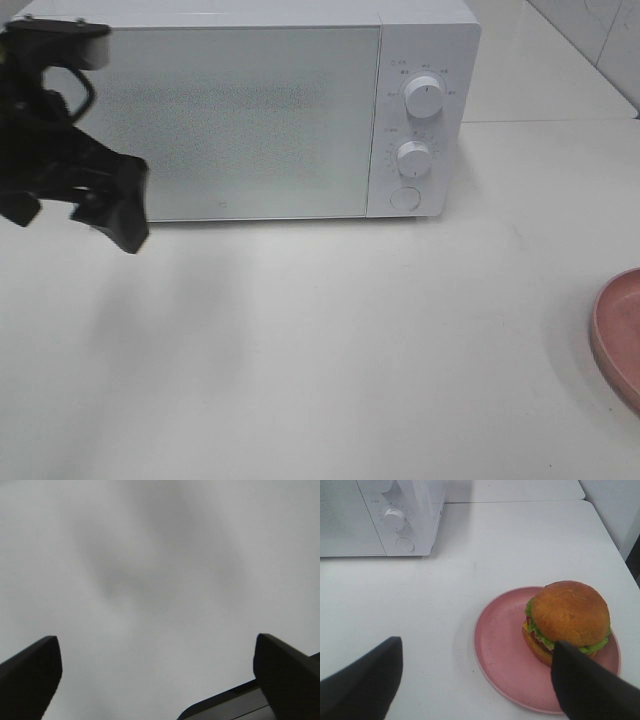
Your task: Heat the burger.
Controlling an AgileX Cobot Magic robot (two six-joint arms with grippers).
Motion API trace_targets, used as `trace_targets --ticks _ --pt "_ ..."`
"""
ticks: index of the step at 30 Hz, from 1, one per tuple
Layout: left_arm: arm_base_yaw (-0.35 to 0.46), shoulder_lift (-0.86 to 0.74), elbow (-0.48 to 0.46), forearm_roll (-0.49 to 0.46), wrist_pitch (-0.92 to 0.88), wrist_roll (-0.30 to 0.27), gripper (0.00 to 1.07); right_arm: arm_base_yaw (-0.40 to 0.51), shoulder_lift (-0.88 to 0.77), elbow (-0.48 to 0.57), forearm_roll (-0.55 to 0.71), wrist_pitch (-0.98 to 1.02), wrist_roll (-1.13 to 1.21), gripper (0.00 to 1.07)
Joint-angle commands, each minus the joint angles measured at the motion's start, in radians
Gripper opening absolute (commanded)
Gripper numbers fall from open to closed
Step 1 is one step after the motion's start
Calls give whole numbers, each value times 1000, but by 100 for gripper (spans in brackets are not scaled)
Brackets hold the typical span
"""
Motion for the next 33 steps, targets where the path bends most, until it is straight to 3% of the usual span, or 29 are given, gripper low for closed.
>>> trace_targets --ticks 1,3,4,6,14,33 --pt "76 -41 21 -21 50 28 100 -9 -25 4 -2 -11 -12 76" --pt "184 -102 49 -48 84 58 100 -9 -25 4 -2 -11 -12 76" --pt "184 -102 49 -48 84 58 100 -9 -25 4 -2 -11 -12 76" --pt "273 -168 94 -50 86 72 100 -9 -25 4 -2 -11 -12 76" --pt "430 -373 279 -50 87 80 100 -9 -25 4 -2 -11 -12 76" --pt "441 -875 623 -36 28 83 100 -9 -25 4 -2 -11 -12 76"
